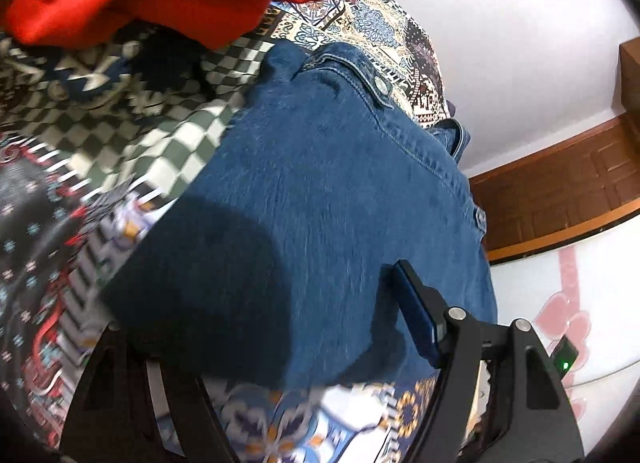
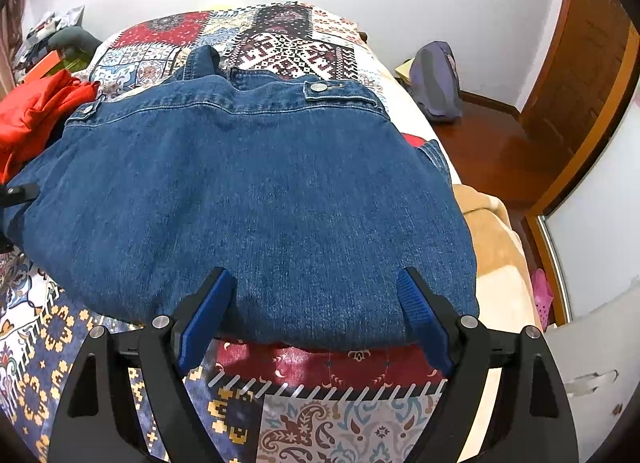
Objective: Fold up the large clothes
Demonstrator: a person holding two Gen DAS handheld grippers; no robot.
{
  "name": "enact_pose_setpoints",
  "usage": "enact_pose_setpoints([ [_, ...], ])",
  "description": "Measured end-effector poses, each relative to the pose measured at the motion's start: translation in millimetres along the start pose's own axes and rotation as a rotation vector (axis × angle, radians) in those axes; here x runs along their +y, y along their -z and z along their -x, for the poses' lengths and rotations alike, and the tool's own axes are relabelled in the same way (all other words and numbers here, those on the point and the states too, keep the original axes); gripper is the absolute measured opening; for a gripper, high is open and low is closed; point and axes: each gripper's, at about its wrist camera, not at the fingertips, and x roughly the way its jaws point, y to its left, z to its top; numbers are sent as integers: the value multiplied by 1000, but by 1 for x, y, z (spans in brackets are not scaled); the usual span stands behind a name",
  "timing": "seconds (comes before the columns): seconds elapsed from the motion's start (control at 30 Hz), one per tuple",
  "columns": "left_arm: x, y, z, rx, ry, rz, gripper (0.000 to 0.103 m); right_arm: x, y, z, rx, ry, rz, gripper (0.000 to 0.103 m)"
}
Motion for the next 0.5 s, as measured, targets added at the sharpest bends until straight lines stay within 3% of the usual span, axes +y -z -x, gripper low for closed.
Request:
enact_pose_setpoints([
  [0.1,-9,-6,-6,-2,-39,-5,68,-1,-1,0,9,-4,-15,83],
  [0.23,-28,-16,-12,-9,-163,-106,37,-3,-4,4,30,-48,-70,83],
  [0.37,-61,-24,-6,-67,-233,-229,28,-2,-13,10,44,-104,-134,83],
  [0.5,-104,-28,18,-168,-234,-360,26,9,-29,21,27,-140,-148,83],
])
